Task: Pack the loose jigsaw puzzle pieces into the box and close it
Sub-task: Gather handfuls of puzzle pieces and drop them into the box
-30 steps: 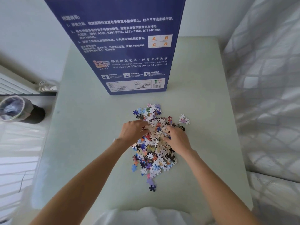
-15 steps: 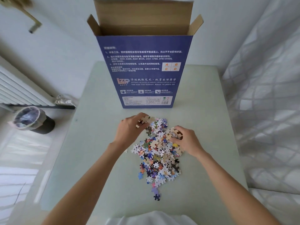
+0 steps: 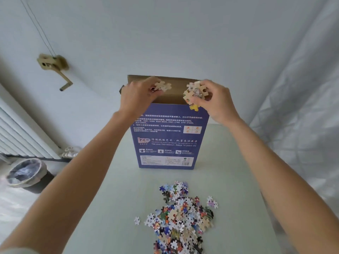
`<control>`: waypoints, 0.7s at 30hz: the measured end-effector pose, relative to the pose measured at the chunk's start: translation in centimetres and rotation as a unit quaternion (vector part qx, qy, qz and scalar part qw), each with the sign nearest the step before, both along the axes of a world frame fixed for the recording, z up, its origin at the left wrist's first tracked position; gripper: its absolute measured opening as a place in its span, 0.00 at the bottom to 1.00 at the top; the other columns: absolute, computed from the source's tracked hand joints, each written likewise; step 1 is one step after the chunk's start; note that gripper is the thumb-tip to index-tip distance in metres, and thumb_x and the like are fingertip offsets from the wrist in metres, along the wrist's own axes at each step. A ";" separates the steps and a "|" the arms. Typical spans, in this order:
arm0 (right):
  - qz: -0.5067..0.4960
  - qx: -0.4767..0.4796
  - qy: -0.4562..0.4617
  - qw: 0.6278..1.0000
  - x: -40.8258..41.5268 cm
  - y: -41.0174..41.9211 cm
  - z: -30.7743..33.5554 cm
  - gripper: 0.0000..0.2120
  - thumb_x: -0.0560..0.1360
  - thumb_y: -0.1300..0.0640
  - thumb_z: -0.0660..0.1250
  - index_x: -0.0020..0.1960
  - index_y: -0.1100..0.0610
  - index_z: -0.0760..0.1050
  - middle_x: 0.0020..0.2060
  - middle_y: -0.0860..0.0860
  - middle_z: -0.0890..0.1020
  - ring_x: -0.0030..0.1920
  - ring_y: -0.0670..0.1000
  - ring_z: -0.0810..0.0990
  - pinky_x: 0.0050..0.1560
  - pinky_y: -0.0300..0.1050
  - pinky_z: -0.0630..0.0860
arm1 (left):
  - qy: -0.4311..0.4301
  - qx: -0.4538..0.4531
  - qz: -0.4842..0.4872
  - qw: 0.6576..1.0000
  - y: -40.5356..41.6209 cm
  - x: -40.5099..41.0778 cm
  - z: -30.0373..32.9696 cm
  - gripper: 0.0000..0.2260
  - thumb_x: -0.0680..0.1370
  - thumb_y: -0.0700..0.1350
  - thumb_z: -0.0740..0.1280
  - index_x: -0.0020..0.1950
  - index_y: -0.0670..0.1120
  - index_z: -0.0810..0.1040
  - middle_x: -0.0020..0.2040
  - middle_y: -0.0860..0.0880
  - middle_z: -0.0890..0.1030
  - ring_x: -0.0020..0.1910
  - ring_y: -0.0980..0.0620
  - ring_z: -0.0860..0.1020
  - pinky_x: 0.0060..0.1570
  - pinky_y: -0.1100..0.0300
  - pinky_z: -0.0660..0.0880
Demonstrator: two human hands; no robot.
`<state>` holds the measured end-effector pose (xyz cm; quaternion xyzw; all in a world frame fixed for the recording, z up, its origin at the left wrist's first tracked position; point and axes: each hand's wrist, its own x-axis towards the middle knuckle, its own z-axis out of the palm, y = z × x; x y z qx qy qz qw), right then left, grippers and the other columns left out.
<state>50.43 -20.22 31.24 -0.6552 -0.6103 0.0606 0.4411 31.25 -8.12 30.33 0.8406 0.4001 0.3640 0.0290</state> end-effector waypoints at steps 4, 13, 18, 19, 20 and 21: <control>-0.005 -0.019 -0.075 0.997 0.4 3.9 1.3 0.14 0.71 0.55 0.72 0.54 0.57 0.75 0.46 0.53 0.82 0.44 0.55 0.79 0.46 0.51 0.77 | 0.156 -0.097 -0.009 0.983 3.3 0.4 0.7 0.16 0.73 0.55 0.68 0.59 0.53 0.76 0.51 0.51 0.82 0.52 0.45 0.78 0.45 0.54 0.72; 0.028 -0.109 -0.166 0.980 0.2 7.0 -0.7 0.16 0.74 0.54 0.68 0.62 0.55 0.76 0.52 0.55 0.82 0.51 0.53 0.79 0.46 0.43 0.70 | 0.065 -0.141 -0.104 0.982 3.3 -0.7 -1.3 0.06 0.74 0.52 0.69 0.49 0.54 0.81 0.40 0.59 0.81 0.43 0.58 0.80 0.46 0.57 0.77; 0.039 -0.098 -0.124 0.987 0.1 7.5 -1.0 0.13 0.72 0.54 0.71 0.56 0.55 0.78 0.45 0.48 0.83 0.42 0.47 0.80 0.48 0.49 0.78 | 0.035 -0.097 -0.118 0.988 2.3 -1.1 -2.3 0.05 0.75 0.50 0.68 0.47 0.54 0.83 0.41 0.57 0.83 0.39 0.59 0.79 0.40 0.62 0.75; 0.039 -0.094 -0.117 0.988 0.1 7.5 -1.2 0.12 0.72 0.54 0.71 0.55 0.54 0.78 0.43 0.47 0.83 0.41 0.46 0.81 0.48 0.50 0.78 | 0.027 -0.087 -0.125 0.988 2.2 -1.2 -2.3 0.05 0.75 0.50 0.68 0.47 0.54 0.83 0.41 0.57 0.83 0.40 0.60 0.79 0.40 0.62 0.75; 0.035 -0.085 -0.118 0.989 0.1 7.4 -1.4 0.11 0.72 0.54 0.70 0.54 0.54 0.79 0.42 0.46 0.83 0.41 0.46 0.81 0.48 0.51 0.79 | 0.022 -0.072 -0.134 0.988 2.0 -1.2 -2.4 0.05 0.75 0.49 0.68 0.48 0.53 0.82 0.42 0.57 0.83 0.41 0.60 0.79 0.41 0.62 0.76; 0.028 -0.066 -0.125 0.990 0.0 7.2 -1.6 0.10 0.73 0.54 0.70 0.53 0.53 0.79 0.42 0.45 0.83 0.41 0.46 0.81 0.48 0.51 0.79 | 0.017 -0.046 -0.141 0.989 1.8 -1.3 -2.5 0.05 0.76 0.48 0.68 0.50 0.53 0.82 0.43 0.57 0.83 0.42 0.60 0.79 0.41 0.60 0.77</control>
